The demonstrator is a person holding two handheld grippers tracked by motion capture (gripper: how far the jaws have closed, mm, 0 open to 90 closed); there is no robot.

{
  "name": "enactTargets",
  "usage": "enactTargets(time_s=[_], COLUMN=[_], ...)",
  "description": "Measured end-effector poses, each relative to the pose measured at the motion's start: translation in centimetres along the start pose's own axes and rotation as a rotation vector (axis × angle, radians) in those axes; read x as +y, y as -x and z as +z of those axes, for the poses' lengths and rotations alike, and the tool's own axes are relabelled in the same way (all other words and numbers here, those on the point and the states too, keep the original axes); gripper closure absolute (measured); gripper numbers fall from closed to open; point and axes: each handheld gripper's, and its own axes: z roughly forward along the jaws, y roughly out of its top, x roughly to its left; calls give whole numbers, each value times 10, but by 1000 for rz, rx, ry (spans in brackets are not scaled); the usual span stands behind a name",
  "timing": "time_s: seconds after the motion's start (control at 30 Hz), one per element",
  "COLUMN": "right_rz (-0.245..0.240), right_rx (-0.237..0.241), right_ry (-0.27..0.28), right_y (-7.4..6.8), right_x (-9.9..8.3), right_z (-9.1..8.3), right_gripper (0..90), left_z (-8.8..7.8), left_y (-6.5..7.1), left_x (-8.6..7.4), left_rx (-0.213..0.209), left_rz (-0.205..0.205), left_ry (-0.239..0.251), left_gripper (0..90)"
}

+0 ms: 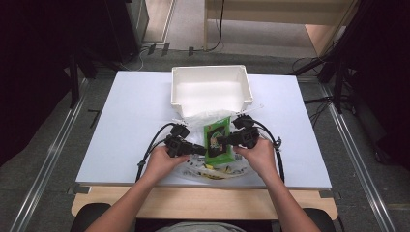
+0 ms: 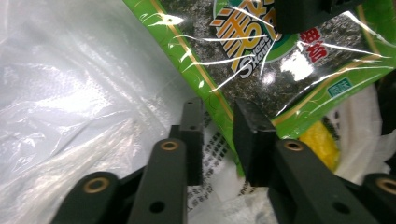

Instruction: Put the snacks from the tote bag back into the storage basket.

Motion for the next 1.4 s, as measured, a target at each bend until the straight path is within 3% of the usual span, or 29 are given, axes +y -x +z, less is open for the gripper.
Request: enactTargets(time_s=[0.33,0.73,1.1,1.27,1.4], right_rz=[-48,-58,-56,-57,-62], right_rx=[21,0,-4,-14,-24], right_ry=[47,73,88,96,104], right_y=[-10,-8,-1,0,2], right_x=[2,4,4,4,4], right_z=[-14,-26,-29,-31,-31], right_gripper=[723,745,745,745,745], left_z=[-10,-13,-13,-12,-13], left_y=[3,4,3,4,3], left_x=[-1,0,1,1,1], left_rx=[-38,-20,6,38,10], left_rz=[22,17,24,43,29], left_ry=[29,19,23,7,18], left_gripper=[630,527,503,500,500])
